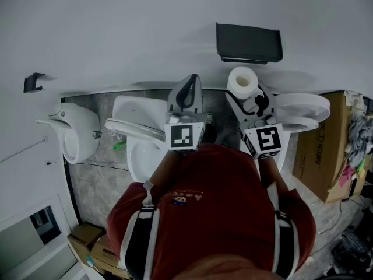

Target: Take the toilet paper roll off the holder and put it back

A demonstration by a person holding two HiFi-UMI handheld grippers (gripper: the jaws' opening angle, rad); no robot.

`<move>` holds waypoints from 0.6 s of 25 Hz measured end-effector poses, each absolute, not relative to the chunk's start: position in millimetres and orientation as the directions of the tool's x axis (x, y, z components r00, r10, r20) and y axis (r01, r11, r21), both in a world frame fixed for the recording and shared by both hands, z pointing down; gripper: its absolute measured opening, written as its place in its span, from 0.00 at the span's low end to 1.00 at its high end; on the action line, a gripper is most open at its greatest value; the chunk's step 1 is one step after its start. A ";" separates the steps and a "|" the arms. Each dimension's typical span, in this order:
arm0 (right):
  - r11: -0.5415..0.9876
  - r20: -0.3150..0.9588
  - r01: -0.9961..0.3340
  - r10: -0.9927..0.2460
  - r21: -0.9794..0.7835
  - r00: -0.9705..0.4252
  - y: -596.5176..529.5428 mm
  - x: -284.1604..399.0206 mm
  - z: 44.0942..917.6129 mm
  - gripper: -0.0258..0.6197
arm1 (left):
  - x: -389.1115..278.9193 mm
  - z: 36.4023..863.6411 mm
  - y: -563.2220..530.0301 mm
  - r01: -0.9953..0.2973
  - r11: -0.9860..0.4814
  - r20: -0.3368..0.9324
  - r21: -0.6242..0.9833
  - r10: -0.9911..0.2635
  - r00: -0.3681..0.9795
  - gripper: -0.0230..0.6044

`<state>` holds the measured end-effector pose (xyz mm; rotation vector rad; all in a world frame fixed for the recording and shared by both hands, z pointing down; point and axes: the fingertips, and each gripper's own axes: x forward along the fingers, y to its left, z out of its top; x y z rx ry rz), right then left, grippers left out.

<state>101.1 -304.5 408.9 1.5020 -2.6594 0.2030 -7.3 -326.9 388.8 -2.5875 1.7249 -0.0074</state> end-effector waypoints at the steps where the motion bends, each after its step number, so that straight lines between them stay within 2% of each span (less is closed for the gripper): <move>1: 0.516 0.133 -0.854 -0.843 -0.074 -0.521 -305.2 99.4 407.0 0.55 | -7.8 388.5 -327.1 -0.923 -0.384 -0.016 -0.034 -0.923 0.384 0.06; 15: 0.607 0.020 -0.794 -0.794 -0.026 -0.607 -310.6 66.8 357.8 0.55 | -24.3 387.9 -331.0 -0.940 -0.342 -0.018 -0.017 -0.939 0.342 0.06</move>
